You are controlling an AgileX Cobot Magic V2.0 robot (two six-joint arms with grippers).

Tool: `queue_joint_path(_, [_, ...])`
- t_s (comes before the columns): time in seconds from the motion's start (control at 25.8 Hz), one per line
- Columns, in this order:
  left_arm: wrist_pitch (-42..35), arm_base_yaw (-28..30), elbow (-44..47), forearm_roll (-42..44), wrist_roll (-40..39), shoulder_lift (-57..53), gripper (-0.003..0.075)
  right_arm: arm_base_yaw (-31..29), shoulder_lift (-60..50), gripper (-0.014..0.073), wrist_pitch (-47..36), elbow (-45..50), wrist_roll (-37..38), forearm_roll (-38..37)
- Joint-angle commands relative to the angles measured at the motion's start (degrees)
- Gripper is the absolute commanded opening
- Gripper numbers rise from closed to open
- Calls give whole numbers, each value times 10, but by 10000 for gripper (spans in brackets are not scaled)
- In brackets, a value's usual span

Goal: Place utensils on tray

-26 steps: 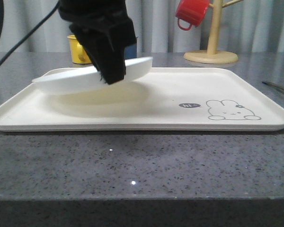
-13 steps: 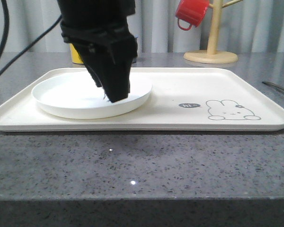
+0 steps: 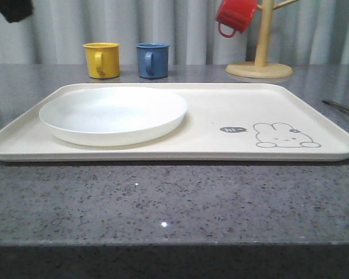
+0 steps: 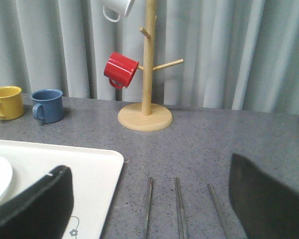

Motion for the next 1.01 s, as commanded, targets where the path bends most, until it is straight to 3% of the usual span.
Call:
queue_joint_path(0.0, [-27,48,14,-18,-12,-53,-18,-2,10,653,-47,-19,-3,1])
queue_joint_path(0.27, [-131,125,142,-46,-18,-163,-18,-2,10,653,-47,-19,-3,1])
queue_joint_path(0.66, [-328,128,359,-66,-18,-371,-18,-2,10,653,-47,-19,-3,1])
queue_joint_path(0.97, [-370,128,489,-66,-18,-538,-18,-2,10,653,-47,-18,-3,1])
